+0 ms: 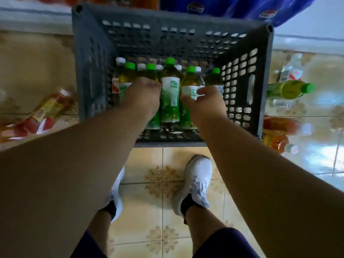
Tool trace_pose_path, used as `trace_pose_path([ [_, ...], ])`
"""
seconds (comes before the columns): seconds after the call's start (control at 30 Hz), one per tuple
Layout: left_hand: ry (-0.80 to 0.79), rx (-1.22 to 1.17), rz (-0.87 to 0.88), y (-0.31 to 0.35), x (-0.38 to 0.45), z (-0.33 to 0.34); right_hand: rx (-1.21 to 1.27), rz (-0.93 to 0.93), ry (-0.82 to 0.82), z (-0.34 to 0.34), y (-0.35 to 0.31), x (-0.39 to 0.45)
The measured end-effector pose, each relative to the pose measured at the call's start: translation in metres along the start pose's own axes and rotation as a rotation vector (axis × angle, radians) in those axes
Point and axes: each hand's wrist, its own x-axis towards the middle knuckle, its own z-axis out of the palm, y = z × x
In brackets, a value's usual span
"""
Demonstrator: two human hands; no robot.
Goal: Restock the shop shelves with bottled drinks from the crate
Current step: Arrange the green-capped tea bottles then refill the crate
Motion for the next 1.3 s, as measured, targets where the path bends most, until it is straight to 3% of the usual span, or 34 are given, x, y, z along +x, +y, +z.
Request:
trace_pose_path([
  [0.23,-0.166,0.048,-0.053,-0.027,0.053,0.049,-0.253,0.131,-0.151,0.024,0.04,0.093],
  [0.4,-0.145,0.053,-0.061,-0.032,0.055,0.083,-0.338,0.082,-0.218,0.035,0.059,0.122],
  [0.6,-0.034,-0.011,-0.145,-0.026,0.067,0.11,0.208,0.168,-0.332,0.013,0.085,0.133],
  [0.7,-0.012,-0.205,-0.24,-0.019,0.067,0.116,0.402,0.256,-0.463,0.003,0.08,0.127],
  [0.8,-0.21,-0.636,-0.372,-0.001,0.05,0.099,0.63,0.31,-0.528,-0.007,0.069,0.102],
  [0.93,-0.445,-0.875,-0.261,0.024,-0.001,0.049,0.818,0.318,-0.49,-0.034,0.047,0.038],
  [1.1,-0.539,-0.878,-0.242,0.069,-0.101,-0.036,0.867,0.238,-0.441,-0.093,-0.004,-0.07],
  [1.3,-0.607,-0.701,-0.071,0.131,-0.248,-0.128,0.959,0.041,-0.593,-0.185,-0.078,-0.219],
])
